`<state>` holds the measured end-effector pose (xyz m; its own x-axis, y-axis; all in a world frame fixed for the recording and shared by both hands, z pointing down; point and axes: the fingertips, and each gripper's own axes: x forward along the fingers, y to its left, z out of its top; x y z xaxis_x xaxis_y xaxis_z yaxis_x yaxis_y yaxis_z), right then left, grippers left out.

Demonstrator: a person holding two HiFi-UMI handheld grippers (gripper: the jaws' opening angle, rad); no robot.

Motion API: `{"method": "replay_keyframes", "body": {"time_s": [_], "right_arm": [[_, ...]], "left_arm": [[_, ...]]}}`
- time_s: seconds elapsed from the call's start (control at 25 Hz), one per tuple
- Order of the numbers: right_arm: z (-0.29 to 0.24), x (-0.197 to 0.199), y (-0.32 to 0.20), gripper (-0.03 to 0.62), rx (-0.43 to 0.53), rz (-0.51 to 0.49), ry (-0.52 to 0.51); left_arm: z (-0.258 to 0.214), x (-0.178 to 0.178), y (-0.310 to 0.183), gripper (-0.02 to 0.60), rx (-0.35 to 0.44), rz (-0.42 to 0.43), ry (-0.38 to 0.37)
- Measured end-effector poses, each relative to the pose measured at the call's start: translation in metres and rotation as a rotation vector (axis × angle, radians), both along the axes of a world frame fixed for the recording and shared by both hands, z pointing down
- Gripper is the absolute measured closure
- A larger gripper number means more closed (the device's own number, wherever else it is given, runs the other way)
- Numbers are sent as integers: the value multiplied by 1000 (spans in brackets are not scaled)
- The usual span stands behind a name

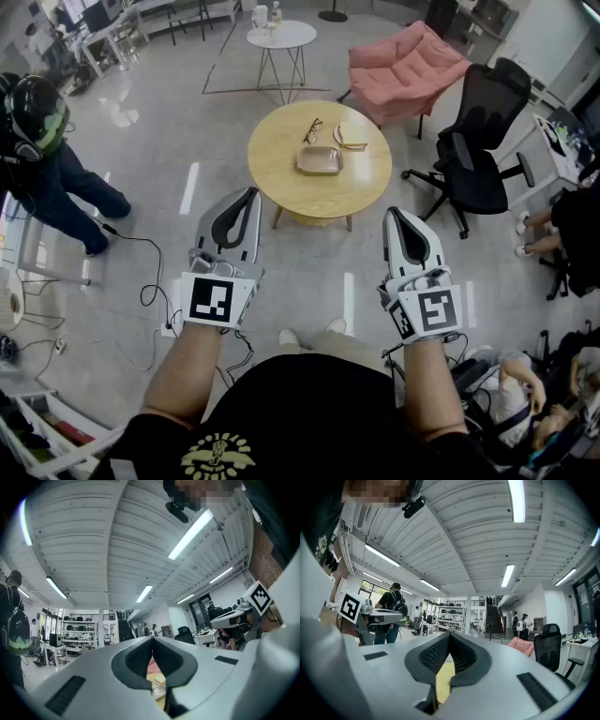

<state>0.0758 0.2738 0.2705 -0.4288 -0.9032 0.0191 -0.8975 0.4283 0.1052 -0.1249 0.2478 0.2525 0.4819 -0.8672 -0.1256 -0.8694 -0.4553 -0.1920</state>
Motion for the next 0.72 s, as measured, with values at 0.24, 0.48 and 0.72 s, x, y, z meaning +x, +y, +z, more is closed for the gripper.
{"method": "replay_keyframes", "body": {"time_s": [0.24,0.48,0.72], "right_arm": [[7,-1,7,580,-23,11,-13],[7,16,2,580,-24,23,-23],[12,45,-17,580,-27,24,-27]], "left_arm": [[3,-5,8,565,-5,16,14],[5,5,6,565,-6,40,48],[17,24,-18,565,-28,15,63]]}}
